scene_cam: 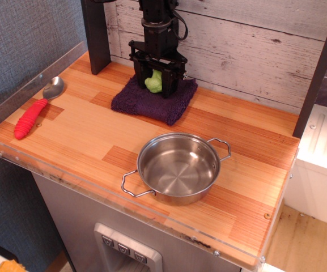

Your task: Put the broccoli in the pot.

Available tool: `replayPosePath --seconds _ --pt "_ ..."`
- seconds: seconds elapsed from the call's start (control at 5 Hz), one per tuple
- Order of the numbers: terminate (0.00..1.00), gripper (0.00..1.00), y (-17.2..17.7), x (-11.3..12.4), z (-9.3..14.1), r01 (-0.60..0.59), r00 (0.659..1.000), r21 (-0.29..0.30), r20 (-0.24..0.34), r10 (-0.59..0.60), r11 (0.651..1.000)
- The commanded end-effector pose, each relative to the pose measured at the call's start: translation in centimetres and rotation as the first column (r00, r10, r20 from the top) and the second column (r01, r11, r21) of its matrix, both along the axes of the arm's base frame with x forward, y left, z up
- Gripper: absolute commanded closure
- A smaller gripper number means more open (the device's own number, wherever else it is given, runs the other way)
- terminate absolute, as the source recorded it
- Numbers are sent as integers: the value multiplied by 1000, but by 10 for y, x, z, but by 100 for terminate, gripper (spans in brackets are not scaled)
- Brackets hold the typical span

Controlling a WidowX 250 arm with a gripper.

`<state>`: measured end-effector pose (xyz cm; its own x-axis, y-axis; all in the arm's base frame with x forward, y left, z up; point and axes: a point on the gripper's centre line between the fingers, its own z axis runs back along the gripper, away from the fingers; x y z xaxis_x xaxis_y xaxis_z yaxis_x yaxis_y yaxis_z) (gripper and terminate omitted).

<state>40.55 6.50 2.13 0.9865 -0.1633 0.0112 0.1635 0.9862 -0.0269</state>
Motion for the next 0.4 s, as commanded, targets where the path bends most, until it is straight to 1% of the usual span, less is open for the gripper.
replayPosePath --seconds 0.0,0.2 --pt "0 100 -29 -30 64 112 983 -41 150 -105 993" --pt "0 100 -49 -71 57 193 975 -57 123 -185 979"
